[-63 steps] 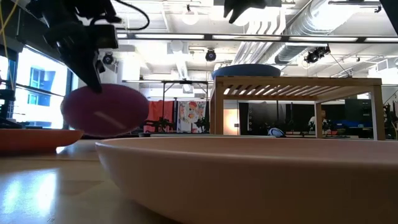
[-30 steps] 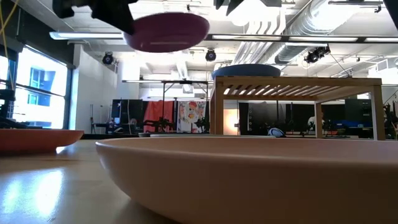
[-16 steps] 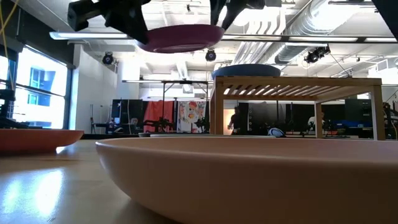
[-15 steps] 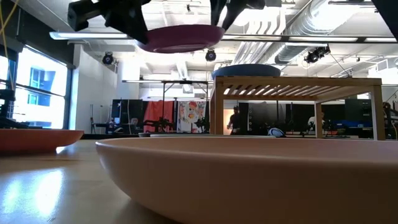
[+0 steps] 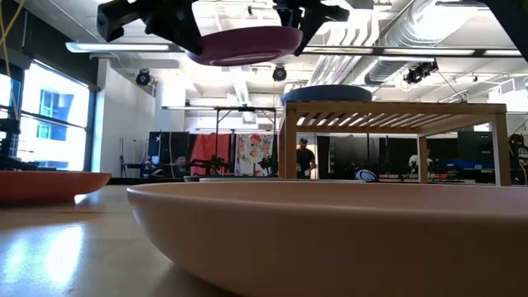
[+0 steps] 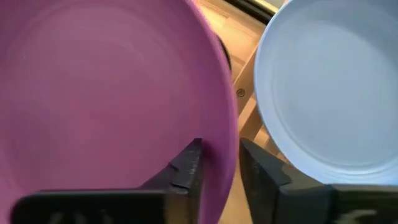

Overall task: Place and stack plates onto a shelf
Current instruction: Stack the purple plate on top of the blue plate on the shelf

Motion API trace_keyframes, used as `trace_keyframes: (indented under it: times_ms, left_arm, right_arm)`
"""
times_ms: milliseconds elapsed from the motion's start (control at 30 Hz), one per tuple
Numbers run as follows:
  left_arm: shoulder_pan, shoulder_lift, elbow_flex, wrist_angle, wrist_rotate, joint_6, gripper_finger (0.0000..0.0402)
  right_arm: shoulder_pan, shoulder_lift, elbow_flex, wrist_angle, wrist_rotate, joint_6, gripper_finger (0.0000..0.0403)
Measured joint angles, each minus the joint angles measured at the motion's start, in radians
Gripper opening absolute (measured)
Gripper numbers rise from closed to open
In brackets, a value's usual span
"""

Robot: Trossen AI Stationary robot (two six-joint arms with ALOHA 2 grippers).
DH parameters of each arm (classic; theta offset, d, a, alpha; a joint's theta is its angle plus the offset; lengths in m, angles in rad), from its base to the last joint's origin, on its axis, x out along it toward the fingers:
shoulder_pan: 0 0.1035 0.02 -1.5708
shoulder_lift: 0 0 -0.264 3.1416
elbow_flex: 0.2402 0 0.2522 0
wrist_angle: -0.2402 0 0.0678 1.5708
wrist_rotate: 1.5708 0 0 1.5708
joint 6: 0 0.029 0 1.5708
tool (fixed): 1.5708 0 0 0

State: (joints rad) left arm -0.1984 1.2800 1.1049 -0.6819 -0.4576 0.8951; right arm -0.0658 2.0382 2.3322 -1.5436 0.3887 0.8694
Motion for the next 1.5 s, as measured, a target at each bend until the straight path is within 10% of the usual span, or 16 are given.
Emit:
trace_keyframes:
  times_ms: [167, 867, 1500]
  left_arm:
    - [0.003, 0.001, -0.001, -0.006, 0.005, 0.0, 0.0007]
    - [0.003, 0.001, -0.002, -0.026, 0.05, -0.093, 0.0009]
    - [-0.003, -0.007, -0.001, -0.02, -0.046, -0.397, 0.011]
  right_arm:
    - [-0.001, 0.001, 0.0, 0.003, -0.02, -0.018, 0.0009]
    - [-0.002, 0.0, 0.0, 0.002, -0.057, 0.011, 0.0001]
    - [-0.013, 0.001, 0.0, -0.033, -0.066, 0.01, 0.0001]
